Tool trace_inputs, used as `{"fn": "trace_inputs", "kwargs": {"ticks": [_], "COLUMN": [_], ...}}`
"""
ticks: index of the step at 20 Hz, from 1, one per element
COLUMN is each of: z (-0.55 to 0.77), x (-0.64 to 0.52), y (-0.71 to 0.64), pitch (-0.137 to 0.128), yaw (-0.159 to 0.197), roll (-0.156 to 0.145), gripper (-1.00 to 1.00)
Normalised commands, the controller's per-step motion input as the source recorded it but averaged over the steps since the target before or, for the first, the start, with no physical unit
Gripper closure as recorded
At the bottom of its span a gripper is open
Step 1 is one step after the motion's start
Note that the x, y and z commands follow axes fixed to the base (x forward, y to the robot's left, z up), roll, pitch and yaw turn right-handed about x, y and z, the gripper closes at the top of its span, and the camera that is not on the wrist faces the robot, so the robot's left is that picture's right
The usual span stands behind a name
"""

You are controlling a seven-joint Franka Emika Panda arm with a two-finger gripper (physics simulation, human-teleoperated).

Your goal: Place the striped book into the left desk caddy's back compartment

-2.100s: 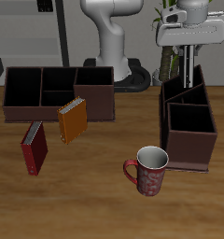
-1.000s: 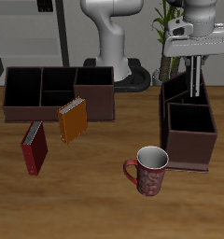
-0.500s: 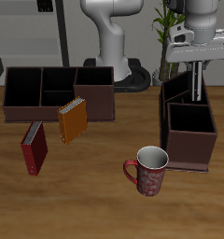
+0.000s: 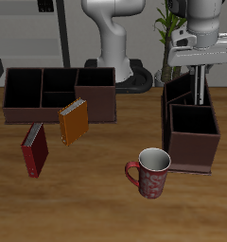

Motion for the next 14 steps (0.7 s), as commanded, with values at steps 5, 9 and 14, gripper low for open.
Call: {"fn": "trace_inputs", "kwargs": {"ticks": [5, 9, 14], "z": [-0.11, -0.18, -0.04], "x": [0.06, 0.02, 0.0], "y": [0.0, 0.11, 0.03], "pitch": [0.02, 0.036, 0.009], "yaw": [-0.001, 0.016, -0.014], "roll": [-0.003, 0.028, 0.003], "gripper": [1.0, 1.0, 1.0]}}
